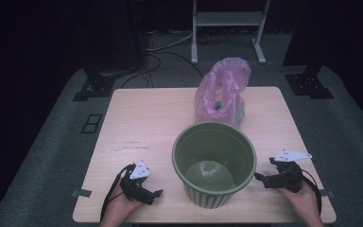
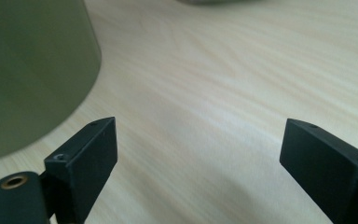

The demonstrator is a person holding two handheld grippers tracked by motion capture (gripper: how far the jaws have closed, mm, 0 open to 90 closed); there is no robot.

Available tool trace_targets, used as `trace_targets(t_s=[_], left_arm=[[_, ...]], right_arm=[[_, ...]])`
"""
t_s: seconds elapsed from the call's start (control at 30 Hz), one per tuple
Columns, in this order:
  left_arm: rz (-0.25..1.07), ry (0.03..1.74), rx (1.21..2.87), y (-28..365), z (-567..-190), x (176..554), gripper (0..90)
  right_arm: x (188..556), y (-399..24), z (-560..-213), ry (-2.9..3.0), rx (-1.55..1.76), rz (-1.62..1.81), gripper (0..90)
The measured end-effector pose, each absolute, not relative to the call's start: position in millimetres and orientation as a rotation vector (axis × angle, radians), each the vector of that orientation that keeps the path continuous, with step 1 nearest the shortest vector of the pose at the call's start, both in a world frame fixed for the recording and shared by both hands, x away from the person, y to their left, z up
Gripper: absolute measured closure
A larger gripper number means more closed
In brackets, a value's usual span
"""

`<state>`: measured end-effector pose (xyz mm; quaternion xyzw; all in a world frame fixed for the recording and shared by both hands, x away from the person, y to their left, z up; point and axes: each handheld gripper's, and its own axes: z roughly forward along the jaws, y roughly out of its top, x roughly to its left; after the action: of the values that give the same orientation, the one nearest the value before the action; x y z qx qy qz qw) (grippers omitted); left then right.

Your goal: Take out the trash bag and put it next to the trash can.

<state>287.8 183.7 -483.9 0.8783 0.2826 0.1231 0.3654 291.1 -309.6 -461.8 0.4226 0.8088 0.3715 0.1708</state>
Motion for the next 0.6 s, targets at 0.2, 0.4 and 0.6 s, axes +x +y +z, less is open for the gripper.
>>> trace_targets(t_s=[0.2,0.4,0.6], left_arm=[[0.317,0.726,2.259,183.7,-483.8,287.8,0.0],[0.317,0.726,2.259,183.7,-483.9,287.8,0.0],[0.317,0.726,2.259,183.7,-483.9,287.8,0.0]], right_arm=[[292.4,-311.8,-478.6,2.37,1.224,0.937,9.8],[290.1,-311.9,-487.2,2.324,1.169,1.015,10.0],[289.5,-311.6,-487.2,2.319,1.174,1.012,10.1]])
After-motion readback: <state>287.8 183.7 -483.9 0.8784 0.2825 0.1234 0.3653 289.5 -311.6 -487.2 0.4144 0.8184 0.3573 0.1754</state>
